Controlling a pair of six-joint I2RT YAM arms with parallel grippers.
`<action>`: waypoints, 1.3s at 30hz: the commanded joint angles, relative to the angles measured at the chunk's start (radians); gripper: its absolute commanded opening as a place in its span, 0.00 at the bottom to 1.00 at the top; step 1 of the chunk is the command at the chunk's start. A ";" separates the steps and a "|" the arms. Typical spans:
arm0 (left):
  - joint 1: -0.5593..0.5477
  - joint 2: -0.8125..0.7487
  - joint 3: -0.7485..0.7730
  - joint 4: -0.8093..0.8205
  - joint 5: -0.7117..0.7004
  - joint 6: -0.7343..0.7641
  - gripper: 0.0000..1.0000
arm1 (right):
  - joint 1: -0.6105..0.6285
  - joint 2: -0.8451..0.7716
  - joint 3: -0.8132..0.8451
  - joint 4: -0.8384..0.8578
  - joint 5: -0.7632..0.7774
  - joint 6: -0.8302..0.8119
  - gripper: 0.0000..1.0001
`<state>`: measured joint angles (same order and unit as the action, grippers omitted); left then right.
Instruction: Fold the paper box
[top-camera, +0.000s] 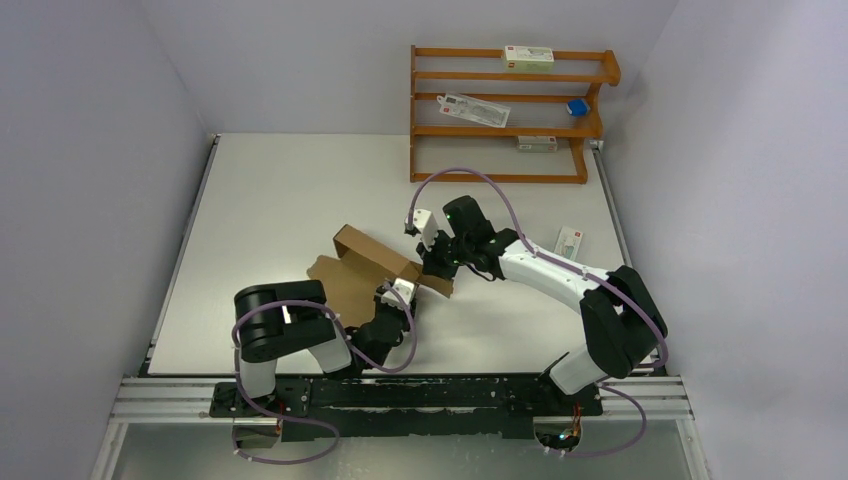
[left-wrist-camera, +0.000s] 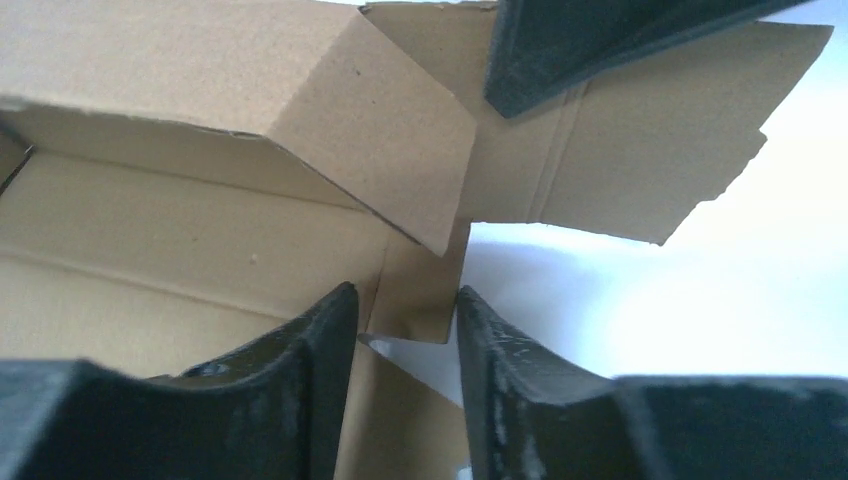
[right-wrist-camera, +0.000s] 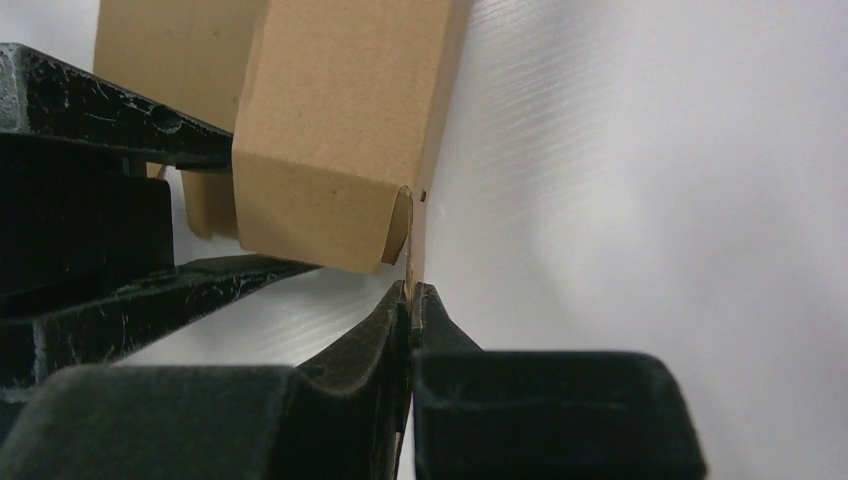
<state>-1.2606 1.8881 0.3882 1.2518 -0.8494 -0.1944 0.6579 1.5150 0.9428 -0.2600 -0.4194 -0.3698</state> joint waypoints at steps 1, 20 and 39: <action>-0.004 -0.018 -0.013 0.051 -0.047 -0.057 0.42 | 0.007 -0.029 -0.003 -0.005 -0.014 0.017 0.00; 0.081 -0.190 -0.061 -0.084 0.051 -0.206 0.40 | 0.042 -0.024 0.003 -0.008 0.024 0.038 0.00; 0.095 -0.300 -0.179 -0.197 0.163 -0.252 0.47 | 0.075 -0.012 -0.010 0.043 0.087 0.090 0.00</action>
<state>-1.1702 1.6001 0.2447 1.0943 -0.6830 -0.4255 0.7265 1.5024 0.9401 -0.2523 -0.3466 -0.2993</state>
